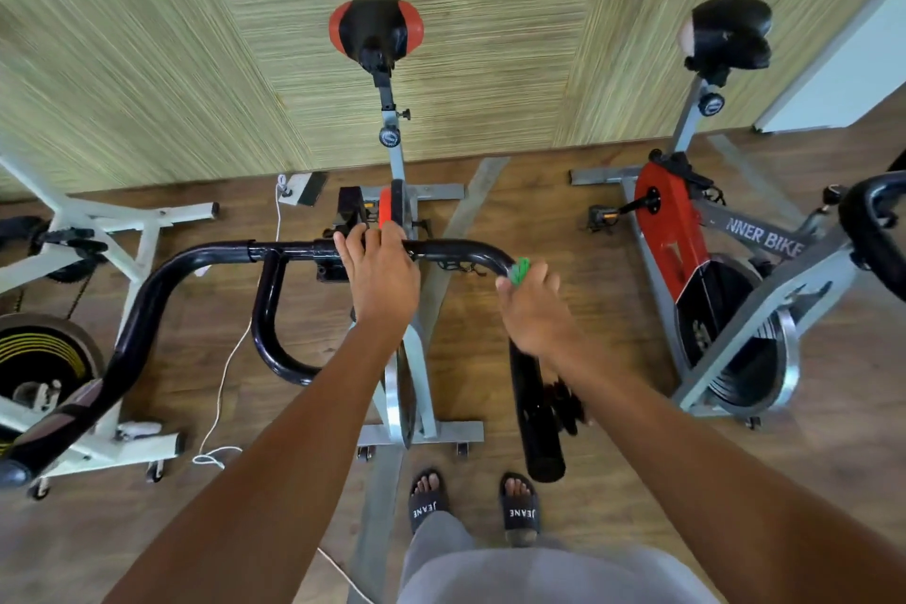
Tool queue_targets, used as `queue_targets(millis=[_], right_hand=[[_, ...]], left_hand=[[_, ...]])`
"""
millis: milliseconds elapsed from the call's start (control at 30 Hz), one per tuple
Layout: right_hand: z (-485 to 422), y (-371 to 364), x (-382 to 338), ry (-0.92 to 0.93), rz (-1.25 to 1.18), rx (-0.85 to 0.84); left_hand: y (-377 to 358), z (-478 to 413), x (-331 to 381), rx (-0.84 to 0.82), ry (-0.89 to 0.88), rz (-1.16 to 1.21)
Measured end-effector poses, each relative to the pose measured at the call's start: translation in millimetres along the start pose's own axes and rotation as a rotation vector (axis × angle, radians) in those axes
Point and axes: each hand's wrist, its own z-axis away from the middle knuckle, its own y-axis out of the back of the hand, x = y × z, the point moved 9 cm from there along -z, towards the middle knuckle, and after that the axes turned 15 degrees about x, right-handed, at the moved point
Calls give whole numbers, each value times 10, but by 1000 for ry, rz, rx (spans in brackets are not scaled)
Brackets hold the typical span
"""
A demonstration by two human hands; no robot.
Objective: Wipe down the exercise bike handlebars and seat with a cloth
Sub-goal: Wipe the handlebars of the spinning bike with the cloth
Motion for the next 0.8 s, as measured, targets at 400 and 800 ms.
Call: queue_targets(millis=[400, 800], right_hand=[[146, -206, 188, -63, 310, -26], [708, 342, -494, 206, 647, 41]], left_hand=[[-7, 6, -43, -14, 10, 28], [44, 64, -39, -12, -56, 36]])
